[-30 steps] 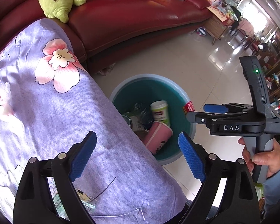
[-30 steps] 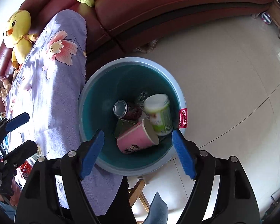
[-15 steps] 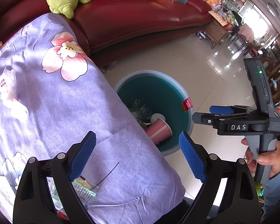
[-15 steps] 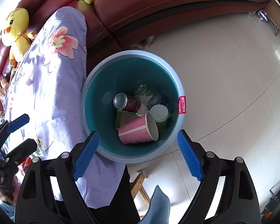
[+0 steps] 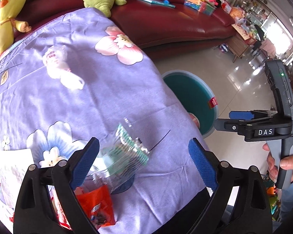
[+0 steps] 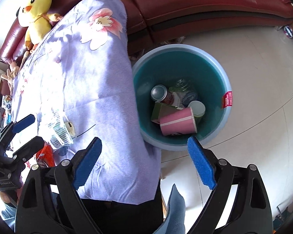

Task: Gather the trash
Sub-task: 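Move both tools back over the table toward the paper towel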

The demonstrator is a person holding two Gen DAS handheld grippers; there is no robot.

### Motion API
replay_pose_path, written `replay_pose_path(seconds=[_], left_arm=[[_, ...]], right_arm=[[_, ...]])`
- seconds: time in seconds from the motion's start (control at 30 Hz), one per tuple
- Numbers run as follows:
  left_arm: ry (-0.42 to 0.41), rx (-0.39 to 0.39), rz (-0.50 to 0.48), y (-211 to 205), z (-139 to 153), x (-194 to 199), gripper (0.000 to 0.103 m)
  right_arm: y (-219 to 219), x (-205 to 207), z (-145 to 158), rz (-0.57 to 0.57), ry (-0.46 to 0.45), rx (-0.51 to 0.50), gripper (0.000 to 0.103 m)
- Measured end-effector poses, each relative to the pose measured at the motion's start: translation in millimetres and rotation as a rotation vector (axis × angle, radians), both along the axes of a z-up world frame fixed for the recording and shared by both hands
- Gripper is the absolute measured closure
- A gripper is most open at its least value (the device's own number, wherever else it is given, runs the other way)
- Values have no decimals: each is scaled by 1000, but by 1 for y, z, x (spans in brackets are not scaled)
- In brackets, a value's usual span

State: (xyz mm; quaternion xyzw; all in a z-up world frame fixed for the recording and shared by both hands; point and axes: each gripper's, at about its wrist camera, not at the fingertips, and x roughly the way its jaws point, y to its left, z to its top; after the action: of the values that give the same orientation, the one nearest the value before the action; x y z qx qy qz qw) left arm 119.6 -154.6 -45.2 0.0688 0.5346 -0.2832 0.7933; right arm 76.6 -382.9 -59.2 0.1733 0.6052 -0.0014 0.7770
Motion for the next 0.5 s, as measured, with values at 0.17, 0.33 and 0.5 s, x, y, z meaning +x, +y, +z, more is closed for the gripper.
replay_pose_path(seconds=[0.17, 0.33, 0.5], left_arm=[[-19, 24, 57, 51, 1, -2, 10], [-46, 69, 134, 107, -1, 4, 10], [-27, 128, 235, 168, -20, 20, 9]], right_arm=[[47, 5, -1, 69, 14, 1, 18], [87, 12, 5, 138, 18, -19, 18], [115, 24, 11, 177, 24, -44, 18]])
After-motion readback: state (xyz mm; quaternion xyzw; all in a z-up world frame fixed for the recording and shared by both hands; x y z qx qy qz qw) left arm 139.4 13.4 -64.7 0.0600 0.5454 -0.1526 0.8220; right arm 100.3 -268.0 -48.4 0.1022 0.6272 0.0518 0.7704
